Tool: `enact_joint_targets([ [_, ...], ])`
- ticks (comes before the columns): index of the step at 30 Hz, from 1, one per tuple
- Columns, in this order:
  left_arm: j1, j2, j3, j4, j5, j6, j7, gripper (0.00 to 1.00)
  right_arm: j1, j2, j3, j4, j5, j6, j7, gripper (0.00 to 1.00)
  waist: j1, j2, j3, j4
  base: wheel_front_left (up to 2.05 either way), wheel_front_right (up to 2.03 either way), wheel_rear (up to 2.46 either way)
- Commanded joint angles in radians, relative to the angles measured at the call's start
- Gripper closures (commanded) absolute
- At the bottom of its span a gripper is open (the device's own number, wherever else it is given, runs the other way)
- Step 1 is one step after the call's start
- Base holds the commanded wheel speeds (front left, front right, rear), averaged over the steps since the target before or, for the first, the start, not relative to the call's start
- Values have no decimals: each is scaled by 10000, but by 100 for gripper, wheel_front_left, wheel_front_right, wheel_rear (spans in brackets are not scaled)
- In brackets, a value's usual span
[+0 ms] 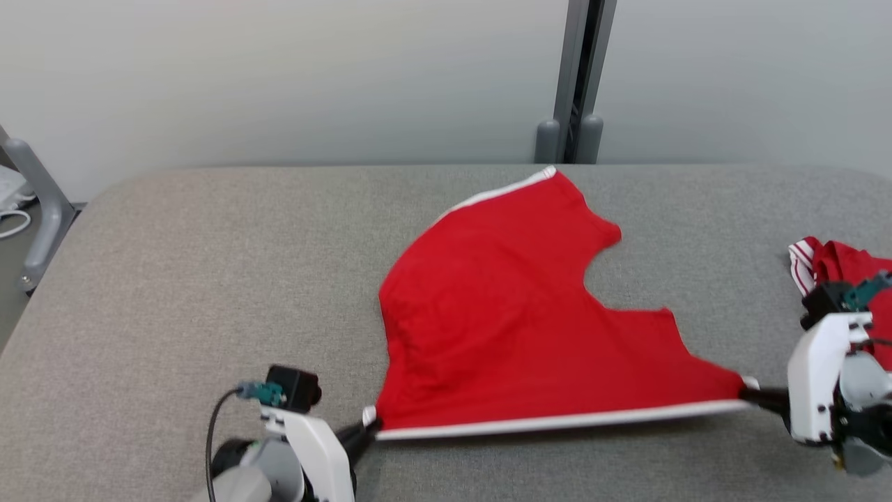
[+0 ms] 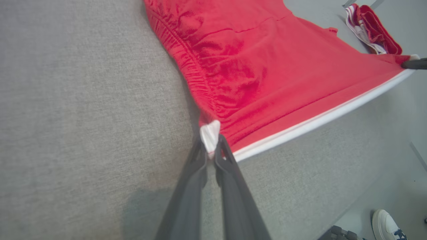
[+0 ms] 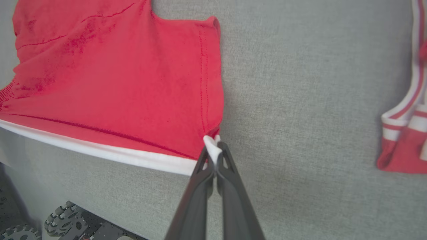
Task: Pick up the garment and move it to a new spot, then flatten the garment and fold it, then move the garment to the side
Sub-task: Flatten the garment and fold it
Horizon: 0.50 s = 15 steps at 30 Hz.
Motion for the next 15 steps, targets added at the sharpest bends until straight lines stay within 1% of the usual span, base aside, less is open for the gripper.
enact_joint_targets([
  [1, 293, 509, 65, 156, -77, 211, 33, 100, 273, -613, -81, 178, 8, -142, 131, 100, 0, -1, -175, 46, 0, 0, 0],
  [6, 1189, 875, 69, -1090, -346, 561, 230, 100, 1039, -1213, -192, -743, 489, -142, 1071, 100, 0, -1, -412, 99, 0, 0, 0],
  [11, 1990, 1682, -199, -2689, -432, 999, 863, 100, 1643, -1742, -557, -1611, 621, -142, 1486, 100, 0, -1, -436, 54, 0, 0, 0],
  [15, 2452, 2202, -209, -4154, -638, 1399, 1256, 100, 2032, -1938, -977, -2215, 573, -141, 1579, 100, 0, -1, -352, 44, 0, 0, 0],
])
